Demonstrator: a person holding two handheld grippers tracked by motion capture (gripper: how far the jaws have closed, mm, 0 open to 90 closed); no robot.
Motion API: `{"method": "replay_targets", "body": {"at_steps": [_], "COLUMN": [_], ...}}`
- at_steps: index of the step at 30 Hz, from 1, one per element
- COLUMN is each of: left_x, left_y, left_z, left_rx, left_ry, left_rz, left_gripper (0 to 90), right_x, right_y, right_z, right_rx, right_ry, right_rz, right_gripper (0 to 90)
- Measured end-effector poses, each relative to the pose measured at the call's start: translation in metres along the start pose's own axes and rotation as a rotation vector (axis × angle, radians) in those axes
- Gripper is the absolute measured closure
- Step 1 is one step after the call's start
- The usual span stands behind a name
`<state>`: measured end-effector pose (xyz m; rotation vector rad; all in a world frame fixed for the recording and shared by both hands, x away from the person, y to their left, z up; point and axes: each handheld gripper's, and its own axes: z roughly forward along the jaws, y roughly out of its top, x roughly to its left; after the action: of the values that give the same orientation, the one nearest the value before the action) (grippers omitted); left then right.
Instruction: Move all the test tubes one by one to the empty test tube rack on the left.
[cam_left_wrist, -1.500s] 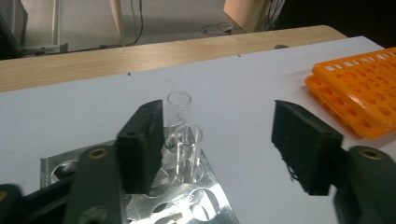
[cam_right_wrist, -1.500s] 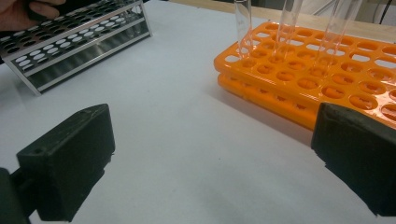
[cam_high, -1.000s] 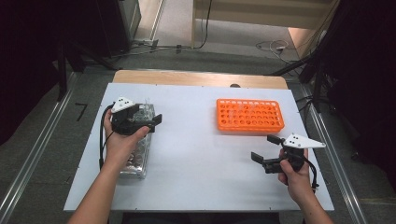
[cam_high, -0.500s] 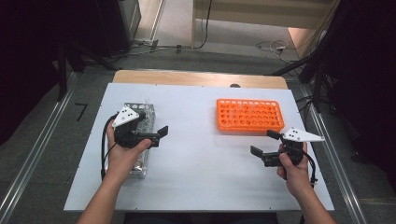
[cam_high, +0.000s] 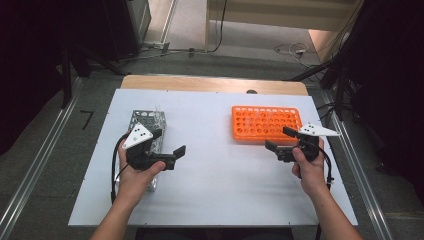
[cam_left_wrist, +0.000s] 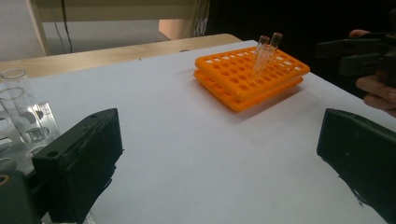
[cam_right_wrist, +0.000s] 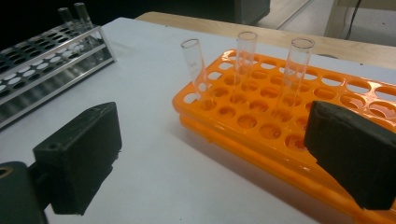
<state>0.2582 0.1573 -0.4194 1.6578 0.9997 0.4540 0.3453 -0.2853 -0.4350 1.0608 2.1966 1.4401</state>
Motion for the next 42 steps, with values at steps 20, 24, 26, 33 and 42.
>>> {"method": "replay_targets", "body": {"at_steps": [20,24,26,33,42], "left_x": [-0.007,-0.008,-0.008,-0.007,-0.008], "left_y": [-0.012,-0.012,-0.012,-0.012,-0.012], "left_z": [0.003,0.004,0.004,0.007,0.008], "left_rx": [0.031,0.034,0.035,0.043,0.043], "left_ry": [-0.004,-0.007,-0.009,-0.005,-0.006], "left_rz": [-0.02,-0.017,-0.019,-0.025,-0.018], "left_gripper": [0.0,0.0,0.0,0.0,0.0], "right_x": [-0.028,-0.033,-0.035,-0.038,-0.035], "right_y": [0.005,0.007,0.007,0.004,0.005], "right_z": [0.054,0.063,0.066,0.072,0.08], "right_rx": [0.057,0.073,0.085,0.09,0.086], "right_ry": [-0.166,-0.172,-0.18,-0.207,-0.233], "right_rz": [0.078,0.091,0.089,0.076,0.055], "right_gripper": [43.5,49.1,51.3,58.4,63.9]}}
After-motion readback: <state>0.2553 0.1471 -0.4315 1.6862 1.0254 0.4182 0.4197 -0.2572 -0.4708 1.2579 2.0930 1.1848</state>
